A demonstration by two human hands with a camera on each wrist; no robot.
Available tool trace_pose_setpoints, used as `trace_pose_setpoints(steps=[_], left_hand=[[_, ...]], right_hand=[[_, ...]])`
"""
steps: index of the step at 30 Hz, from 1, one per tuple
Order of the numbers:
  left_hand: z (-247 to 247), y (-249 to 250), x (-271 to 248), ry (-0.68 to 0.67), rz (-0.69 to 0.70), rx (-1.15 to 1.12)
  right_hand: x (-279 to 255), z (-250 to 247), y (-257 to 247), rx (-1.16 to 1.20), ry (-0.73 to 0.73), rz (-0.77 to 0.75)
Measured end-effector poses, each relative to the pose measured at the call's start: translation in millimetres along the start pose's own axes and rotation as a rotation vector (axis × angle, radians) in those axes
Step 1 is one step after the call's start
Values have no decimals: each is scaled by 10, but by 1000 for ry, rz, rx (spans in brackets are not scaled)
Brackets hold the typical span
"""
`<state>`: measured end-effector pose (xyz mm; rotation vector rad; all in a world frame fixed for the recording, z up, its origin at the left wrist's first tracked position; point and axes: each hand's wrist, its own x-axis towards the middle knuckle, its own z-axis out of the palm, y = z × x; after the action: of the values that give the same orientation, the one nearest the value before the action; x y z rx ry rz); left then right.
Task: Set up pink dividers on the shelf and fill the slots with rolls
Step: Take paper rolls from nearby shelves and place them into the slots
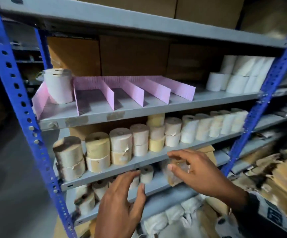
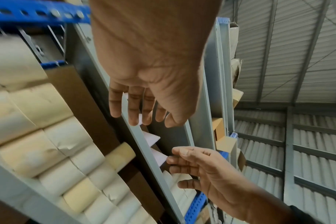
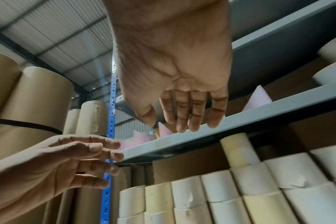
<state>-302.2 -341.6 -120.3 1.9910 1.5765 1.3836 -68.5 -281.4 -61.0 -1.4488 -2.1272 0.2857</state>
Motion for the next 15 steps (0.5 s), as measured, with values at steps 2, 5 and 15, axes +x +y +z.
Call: trace_pose_setpoints(steps=[2, 5, 15], left_hand=[[217, 132, 77, -33, 25, -17], [608, 343, 236, -73, 76, -58], [2198, 1216, 1092, -112, 199, -188]], right_hand=[[-81, -145, 225, -17, 7, 53], [-180, -413, 595, -50, 19, 125], [-30, -1532, 2026, -107, 147, 182]])
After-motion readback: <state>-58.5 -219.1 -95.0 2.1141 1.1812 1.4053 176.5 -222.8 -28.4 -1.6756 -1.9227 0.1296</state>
